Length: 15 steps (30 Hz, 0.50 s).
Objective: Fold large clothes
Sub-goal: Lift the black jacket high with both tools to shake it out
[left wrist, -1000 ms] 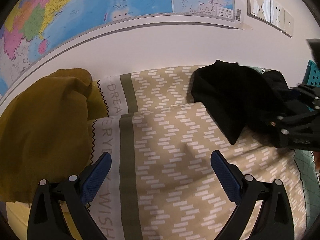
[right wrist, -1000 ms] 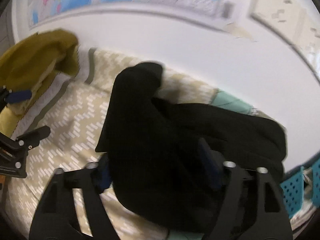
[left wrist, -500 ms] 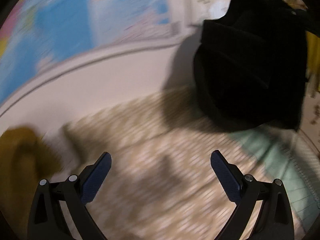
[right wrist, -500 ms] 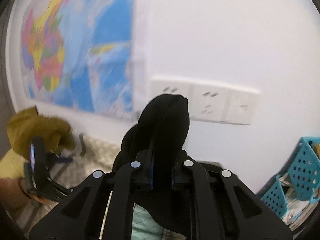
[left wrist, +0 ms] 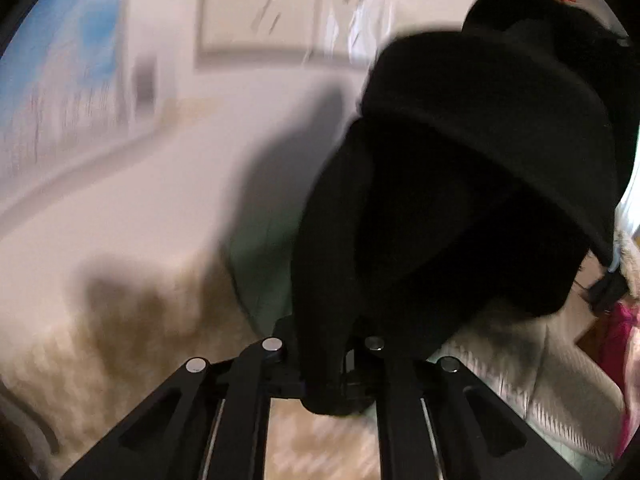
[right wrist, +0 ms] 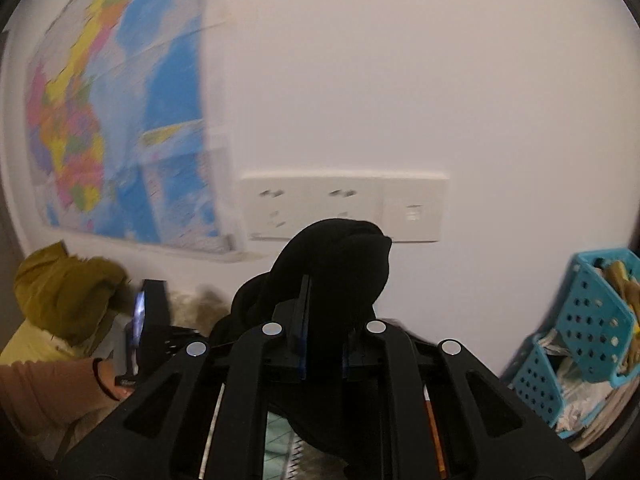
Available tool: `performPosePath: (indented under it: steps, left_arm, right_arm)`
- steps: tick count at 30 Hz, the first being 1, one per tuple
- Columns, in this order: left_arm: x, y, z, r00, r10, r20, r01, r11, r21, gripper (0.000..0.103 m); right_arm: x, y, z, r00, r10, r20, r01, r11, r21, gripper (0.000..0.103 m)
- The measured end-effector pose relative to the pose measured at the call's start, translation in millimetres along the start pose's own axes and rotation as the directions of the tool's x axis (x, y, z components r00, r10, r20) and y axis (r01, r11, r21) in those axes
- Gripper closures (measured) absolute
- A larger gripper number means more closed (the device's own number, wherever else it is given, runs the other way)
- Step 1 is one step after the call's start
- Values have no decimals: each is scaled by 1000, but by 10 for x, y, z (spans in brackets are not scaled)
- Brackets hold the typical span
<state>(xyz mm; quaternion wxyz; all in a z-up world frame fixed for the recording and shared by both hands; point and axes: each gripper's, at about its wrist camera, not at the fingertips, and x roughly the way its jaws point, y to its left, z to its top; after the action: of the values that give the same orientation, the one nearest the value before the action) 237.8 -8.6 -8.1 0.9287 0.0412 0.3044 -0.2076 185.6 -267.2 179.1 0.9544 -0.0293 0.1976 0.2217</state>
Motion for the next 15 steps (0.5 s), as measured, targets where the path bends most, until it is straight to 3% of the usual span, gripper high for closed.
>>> performPosePath:
  steps: [3, 6, 8, 11, 14, 15]
  left_arm:
    - [-169, -220, 415, 995, 46, 84, -51, 997, 53, 96]
    - [-502, -287, 950, 973, 61, 221, -70, 997, 32, 97]
    - [-680, -294, 1273, 967, 18, 254, -21, 1000, 11, 98]
    - [-956, -456, 1599, 945, 45, 323, -61, 997, 41, 98]
    - [-1419, -476, 1808, 901, 43, 431, -60, 998, 25, 98]
    - [-1654, -446, 1861, 876, 44, 480, -57, 998, 13, 98]
  right_arm:
    - [-120, -226, 214, 995, -95, 36, 95, 995, 9, 94]
    - [-315, -454, 504, 984, -169, 58, 168, 986, 24, 94]
    - [-527, -545, 703, 977, -186, 100, 183, 982, 38, 94]
    - [-988, -555, 1022, 959, -196, 205, 192, 981, 40, 94]
    - [-1508, -400, 1293, 929, -198, 311, 210, 978, -4, 94]
    - [-1695, -328, 1369, 918, -201, 343, 221, 975, -21, 94]
